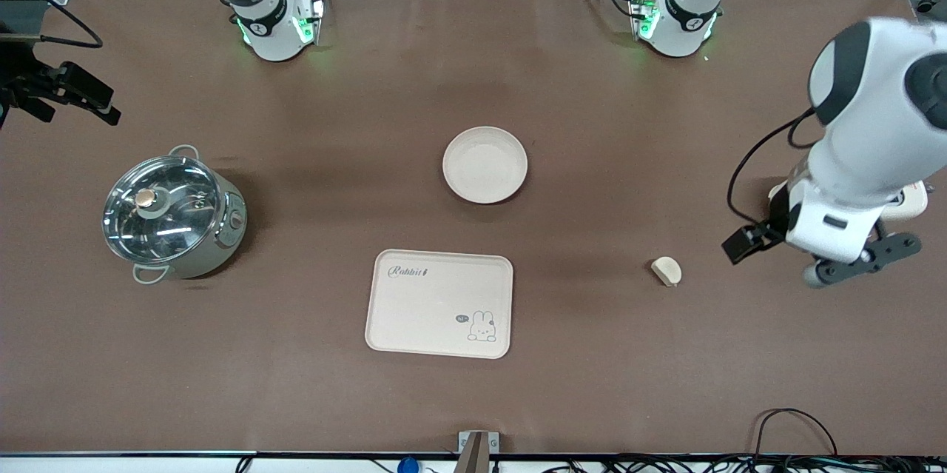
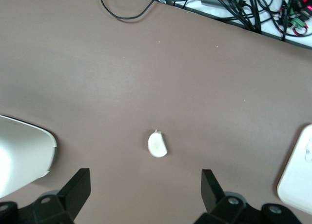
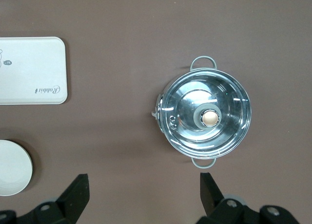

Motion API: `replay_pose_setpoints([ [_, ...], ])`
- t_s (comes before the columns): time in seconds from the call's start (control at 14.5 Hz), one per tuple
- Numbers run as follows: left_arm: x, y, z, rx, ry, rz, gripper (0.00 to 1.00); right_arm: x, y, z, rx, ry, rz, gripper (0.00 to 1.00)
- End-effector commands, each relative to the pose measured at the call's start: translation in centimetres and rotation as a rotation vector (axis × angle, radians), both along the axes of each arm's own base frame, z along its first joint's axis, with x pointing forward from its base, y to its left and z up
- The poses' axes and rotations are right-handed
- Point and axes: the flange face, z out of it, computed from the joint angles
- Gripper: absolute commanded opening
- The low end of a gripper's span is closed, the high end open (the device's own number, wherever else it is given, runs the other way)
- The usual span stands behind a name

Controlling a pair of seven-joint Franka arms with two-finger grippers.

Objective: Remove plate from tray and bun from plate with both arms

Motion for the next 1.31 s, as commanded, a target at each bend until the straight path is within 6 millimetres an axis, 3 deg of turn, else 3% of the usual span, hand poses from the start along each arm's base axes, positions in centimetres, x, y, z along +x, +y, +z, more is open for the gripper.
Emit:
replay_pose_setpoints([
  [0.0, -3.0, 0.6, 4.0, -0.017, 0.009, -0.063, 1.0, 0.2, 0.5, -0.1, -0.025, -0.043, 0.054, 1.0],
  [0.07, -4.1, 1.2, 5.6, -0.029, 0.01, -0.106, 1.0, 0.3, 0.1, 0.0, -0.034, -0.051, 0.086, 1.0],
  [0.34, -7.7, 5.2, 8.8, 0.019, 0.085, -0.277, 1.0, 0.0, -0.9, -0.3, -0.031, -0.022, 0.064, 1.0],
  [0.62, -11.0, 8.5, 10.0, 0.002, 0.126, -0.357, 1.0, -0.1, -1.3, -0.3, -0.028, -0.02, 0.056, 1.0],
  [0.76, -12.4, 8.7, 10.2, -0.001, 0.161, -0.346, 1.0, -0.1, -1.2, -0.2, -0.028, -0.022, 0.061, 1.0],
  [1.24, -12.7, 9.0, 10.9, -0.028, 0.165, -0.354, 1.0, -0.1, -0.7, 0.3, -0.025, -0.03, 0.071, 1.0],
])
